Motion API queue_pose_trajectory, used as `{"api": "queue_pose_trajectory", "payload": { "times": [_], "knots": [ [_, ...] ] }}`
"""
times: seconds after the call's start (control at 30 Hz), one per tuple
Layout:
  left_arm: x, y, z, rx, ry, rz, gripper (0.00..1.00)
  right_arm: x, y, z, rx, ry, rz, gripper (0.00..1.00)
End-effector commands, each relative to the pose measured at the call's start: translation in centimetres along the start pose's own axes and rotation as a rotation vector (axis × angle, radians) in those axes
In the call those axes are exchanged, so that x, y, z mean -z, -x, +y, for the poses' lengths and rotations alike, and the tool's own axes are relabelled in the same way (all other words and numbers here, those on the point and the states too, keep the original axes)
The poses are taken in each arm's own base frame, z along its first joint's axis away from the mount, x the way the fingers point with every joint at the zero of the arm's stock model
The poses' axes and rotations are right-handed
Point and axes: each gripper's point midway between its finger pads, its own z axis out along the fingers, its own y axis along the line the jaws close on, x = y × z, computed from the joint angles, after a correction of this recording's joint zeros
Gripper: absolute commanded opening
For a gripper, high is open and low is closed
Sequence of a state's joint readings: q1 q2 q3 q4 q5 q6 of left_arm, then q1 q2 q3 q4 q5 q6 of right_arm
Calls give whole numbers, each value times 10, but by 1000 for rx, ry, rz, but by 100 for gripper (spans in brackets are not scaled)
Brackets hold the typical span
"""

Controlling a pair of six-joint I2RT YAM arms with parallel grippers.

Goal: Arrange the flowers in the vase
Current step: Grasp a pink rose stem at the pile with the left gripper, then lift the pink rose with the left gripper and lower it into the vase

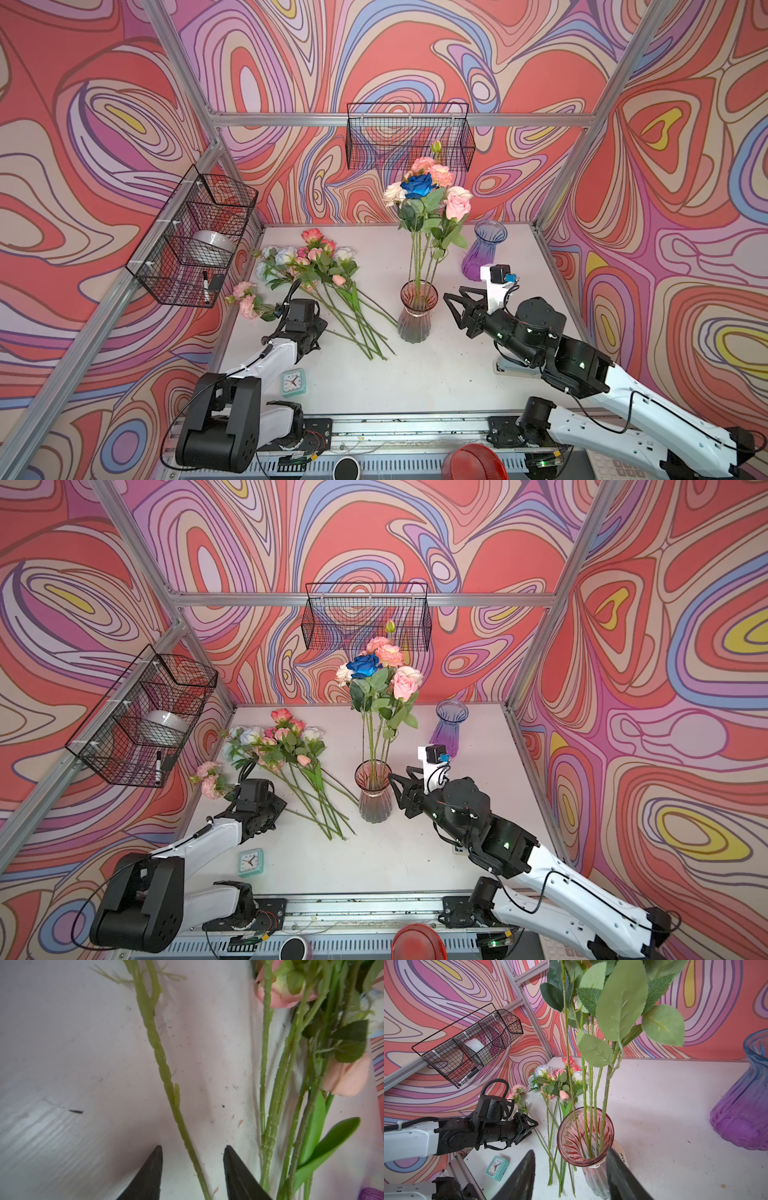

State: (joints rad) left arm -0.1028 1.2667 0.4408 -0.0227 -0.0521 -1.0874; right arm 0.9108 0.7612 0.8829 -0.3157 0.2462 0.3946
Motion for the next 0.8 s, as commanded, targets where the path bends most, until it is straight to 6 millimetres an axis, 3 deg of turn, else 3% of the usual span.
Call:
{"api": "queue_pose_trajectory", "payload": {
  "times": [0.0, 0.17, 0.33, 0.37, 0.53, 0.77],
  "knots": [
    [-6, 2, -3, 29, 9, 11, 36, 1, -3, -5, 10, -24, 6, 56],
    [-7, -1, -3, 33, 24, 37, 14, 5, 1, -6, 10, -29, -3, 56],
    [9, 11, -9, 14, 15, -11, 8, 8, 6, -6, 12, -28, -13, 55],
    [17, 23, -25, 6, -15, -38, 7, 9, 7, -5, 13, -26, -17, 56],
    [45, 42, -43, -48, -29, -89, 0, 10, 9, -5, 10, -23, -25, 56],
    [113, 82, -77, -155, -104, -236, 0, 11, 13, -1, 10, -7, -28, 59]
  ]
}}
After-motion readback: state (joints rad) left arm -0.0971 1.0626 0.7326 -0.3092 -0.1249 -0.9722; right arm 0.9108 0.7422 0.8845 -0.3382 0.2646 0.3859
